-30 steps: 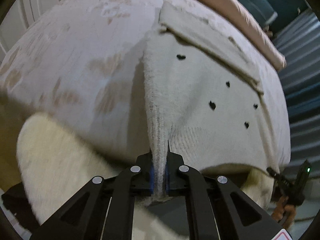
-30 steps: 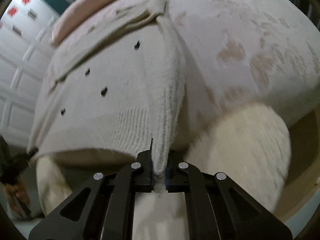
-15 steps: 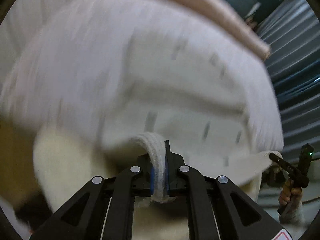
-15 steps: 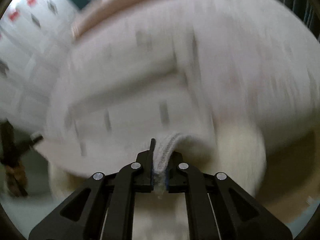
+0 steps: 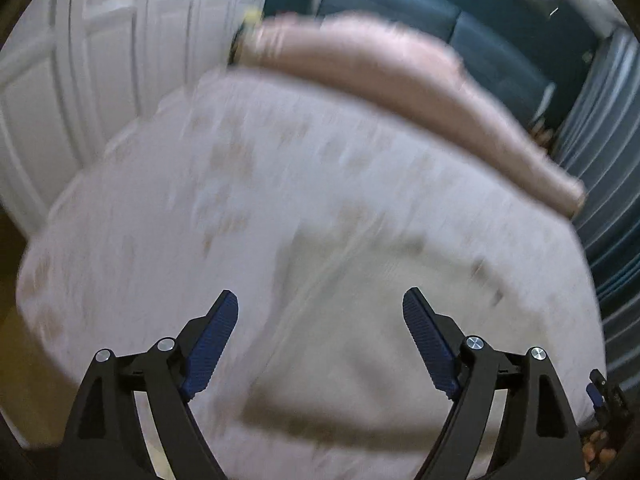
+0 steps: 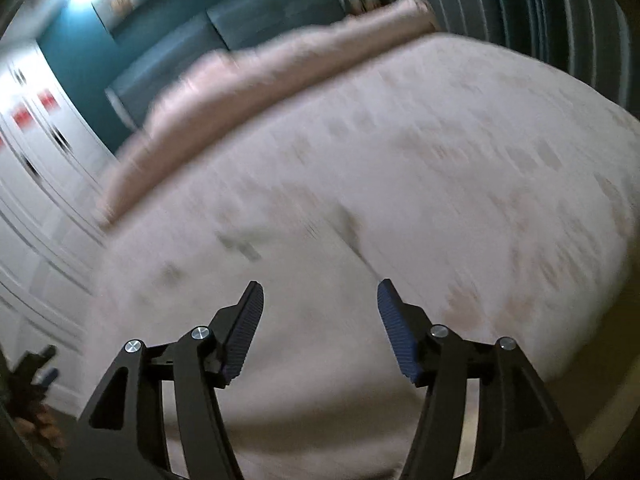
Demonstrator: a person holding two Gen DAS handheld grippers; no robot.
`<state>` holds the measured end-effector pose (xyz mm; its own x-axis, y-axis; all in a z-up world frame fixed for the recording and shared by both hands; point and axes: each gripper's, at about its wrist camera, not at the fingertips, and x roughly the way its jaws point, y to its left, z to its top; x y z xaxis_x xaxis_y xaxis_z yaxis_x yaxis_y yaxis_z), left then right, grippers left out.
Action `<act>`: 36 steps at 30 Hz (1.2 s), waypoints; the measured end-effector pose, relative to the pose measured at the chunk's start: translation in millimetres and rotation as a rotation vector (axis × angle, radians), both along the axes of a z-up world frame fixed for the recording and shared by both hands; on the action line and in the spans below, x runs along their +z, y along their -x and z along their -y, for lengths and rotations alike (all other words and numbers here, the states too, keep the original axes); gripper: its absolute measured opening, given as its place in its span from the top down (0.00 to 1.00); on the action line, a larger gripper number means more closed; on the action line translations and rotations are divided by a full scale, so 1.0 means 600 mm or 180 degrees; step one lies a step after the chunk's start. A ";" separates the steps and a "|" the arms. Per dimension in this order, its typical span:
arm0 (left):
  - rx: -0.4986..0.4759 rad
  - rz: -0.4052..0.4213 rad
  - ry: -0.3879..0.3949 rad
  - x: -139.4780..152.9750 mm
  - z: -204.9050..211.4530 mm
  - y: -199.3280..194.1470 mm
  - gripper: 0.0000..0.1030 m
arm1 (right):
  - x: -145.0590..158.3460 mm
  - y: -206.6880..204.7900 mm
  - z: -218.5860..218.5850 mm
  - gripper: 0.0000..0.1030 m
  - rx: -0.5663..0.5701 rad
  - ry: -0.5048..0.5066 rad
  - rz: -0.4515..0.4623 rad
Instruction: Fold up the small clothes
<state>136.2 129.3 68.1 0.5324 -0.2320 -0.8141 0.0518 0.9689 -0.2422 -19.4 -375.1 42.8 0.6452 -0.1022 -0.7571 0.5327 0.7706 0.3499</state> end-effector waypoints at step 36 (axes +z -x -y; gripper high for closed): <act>0.0159 -0.0936 0.0237 -0.134 -0.109 0.169 0.84 | -0.087 0.103 -0.064 0.59 0.0517 -0.0366 -0.1124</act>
<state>35.0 194.9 -12.1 0.2887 -0.2763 -0.9167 -0.0784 0.9474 -0.3103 -81.1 -336.7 -9.5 0.3441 0.0780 -0.9357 0.5102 0.8210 0.2561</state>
